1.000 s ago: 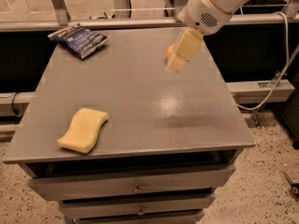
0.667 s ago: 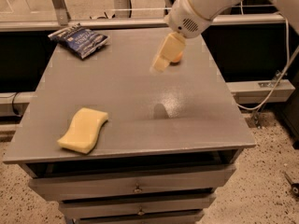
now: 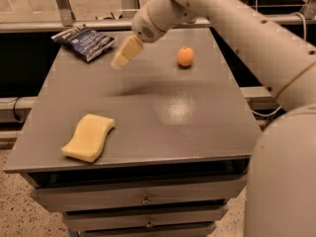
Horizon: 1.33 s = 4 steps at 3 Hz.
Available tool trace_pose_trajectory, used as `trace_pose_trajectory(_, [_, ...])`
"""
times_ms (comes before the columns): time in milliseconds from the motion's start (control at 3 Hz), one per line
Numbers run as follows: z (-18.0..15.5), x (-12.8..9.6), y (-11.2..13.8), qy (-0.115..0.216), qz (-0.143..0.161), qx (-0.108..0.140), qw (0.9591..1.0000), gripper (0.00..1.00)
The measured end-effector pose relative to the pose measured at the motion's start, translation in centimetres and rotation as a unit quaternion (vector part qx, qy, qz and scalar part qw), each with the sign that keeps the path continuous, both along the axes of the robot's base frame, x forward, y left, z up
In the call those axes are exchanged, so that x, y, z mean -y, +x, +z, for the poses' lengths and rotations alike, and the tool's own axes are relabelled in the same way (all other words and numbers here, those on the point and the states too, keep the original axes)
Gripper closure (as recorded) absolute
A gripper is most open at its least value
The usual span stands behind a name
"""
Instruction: Pick blue chip bag
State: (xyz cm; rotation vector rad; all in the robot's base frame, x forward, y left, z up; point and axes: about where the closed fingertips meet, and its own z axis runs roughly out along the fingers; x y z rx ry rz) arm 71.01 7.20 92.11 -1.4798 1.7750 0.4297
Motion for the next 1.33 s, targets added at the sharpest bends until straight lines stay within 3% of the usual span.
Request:
trace_pose_trajectory(333, [-1.1,-5.5,4.8,0.041,-0.002,0.011,0.9991,0.00])
trace_pose_trajectory(667, [-1.8,-9.6,8.3,0.067,-0.006,0.017,0.9976,0.00])
trace_pose_trajectory(1000, [-3.2,-12.4,10.5,0.070,-0.013,0.009,0.9974,0.00])
trace_pose_trajectory(1333, [-4.9,-13.7,12.0,0.065,-0.024,-0.004,0.9976,0.00])
